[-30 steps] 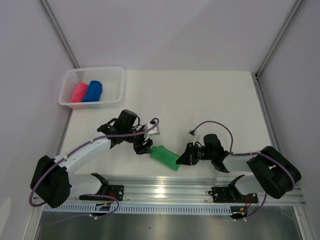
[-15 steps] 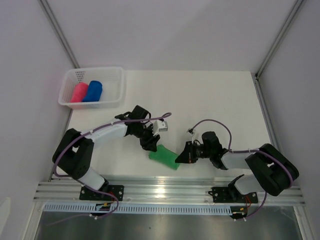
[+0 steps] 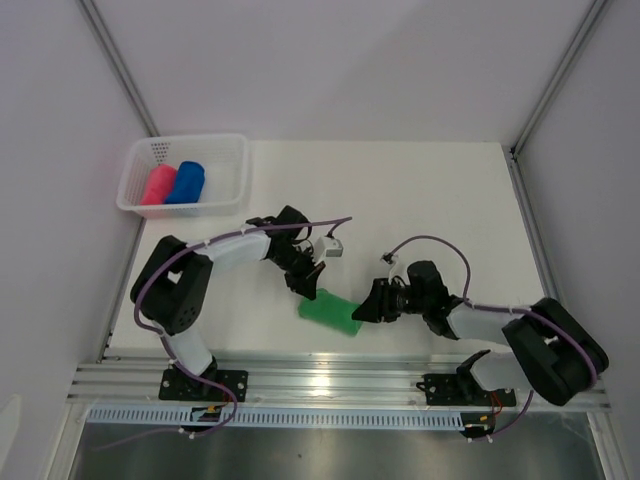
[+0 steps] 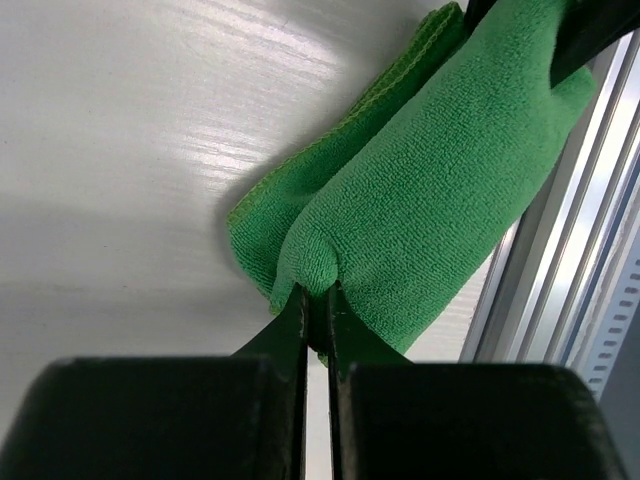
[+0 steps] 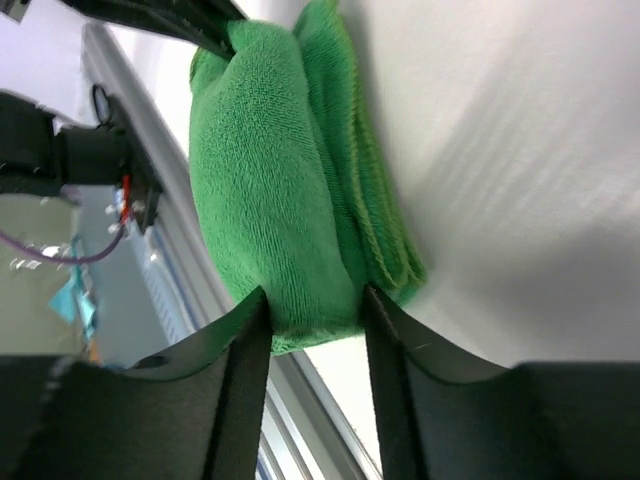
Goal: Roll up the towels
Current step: Roll the towel
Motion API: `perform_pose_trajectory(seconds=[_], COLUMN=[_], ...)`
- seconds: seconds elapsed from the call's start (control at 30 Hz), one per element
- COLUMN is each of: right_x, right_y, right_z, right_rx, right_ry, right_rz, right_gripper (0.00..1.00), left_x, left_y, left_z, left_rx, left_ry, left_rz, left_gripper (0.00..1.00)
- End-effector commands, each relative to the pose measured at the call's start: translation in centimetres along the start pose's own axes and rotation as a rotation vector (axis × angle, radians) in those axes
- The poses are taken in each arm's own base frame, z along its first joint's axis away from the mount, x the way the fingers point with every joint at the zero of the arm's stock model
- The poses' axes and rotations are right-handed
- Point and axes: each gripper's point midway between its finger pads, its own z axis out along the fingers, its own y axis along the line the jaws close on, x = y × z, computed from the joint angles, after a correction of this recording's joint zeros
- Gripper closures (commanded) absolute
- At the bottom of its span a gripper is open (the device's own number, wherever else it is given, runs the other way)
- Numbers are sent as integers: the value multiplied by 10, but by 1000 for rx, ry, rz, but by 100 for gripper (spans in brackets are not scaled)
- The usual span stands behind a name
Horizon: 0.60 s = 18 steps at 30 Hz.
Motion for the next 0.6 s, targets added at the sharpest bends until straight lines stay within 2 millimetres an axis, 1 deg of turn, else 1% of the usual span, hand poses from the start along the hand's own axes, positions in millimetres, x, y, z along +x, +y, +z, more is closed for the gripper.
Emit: perform_pose_trajectory(seconds=[0.0,0.03,0.07,0.1,0.13,0.17,0.2,0.27,0.3,0.37,0.4,0.43,0.47,0.5,0.53,0.57], right_x=[-16,-14,-19,-31,-30,-34,-42,-43,-46,-46,-50,-52,-46,-52,-52,-45], right_y=[-17,-19,-19,-8,-7,-6,3,6,10,16,21,27,38,48,57,72], right_z=[-13,-18,-22,-29,-33,-37,-43,-48,-51,-51,-49,-47,-41,-38,-33,-26], right_rx=[154,183,203,192,207,218,206,215,207,191,180,168,140,123,98,49], right_ry=[-78,-72,-93,-134,-131,-151,-185,-200,-215,-224,-243,-248,-230,-255,-257,-243], right_rz=[-50,-46,-69,-102,-102,-111,-137,-142,-141,-140,-141,-150,-175,-203,-217,-242], right_gripper=[55,53,52,52,51,50,50,49,50,52,53,57,60,63,69,72], left_x=[17,20,21,23,23,23,23,23,24,23,23,23,24,23,24,23], left_y=[7,8,9,10,10,10,10,11,11,11,11,11,11,11,11,10], left_z=[5,7,8,9,10,10,10,10,11,10,10,11,11,11,11,11], left_rx=[-28,-29,-32,-32,-29,-28,-28,-30,-29,-28,-28,-29,-27,-27,-26,-26], left_ry=[85,96,104,111,116,118,119,119,121,119,119,120,124,122,123,123], left_rz=[-82,-93,-103,-109,-115,-121,-124,-123,-126,-125,-126,-126,-130,-129,-128,-126], left_gripper=[99,99,99,99,99,99,99,99,99,99,99,99,99,99,99,99])
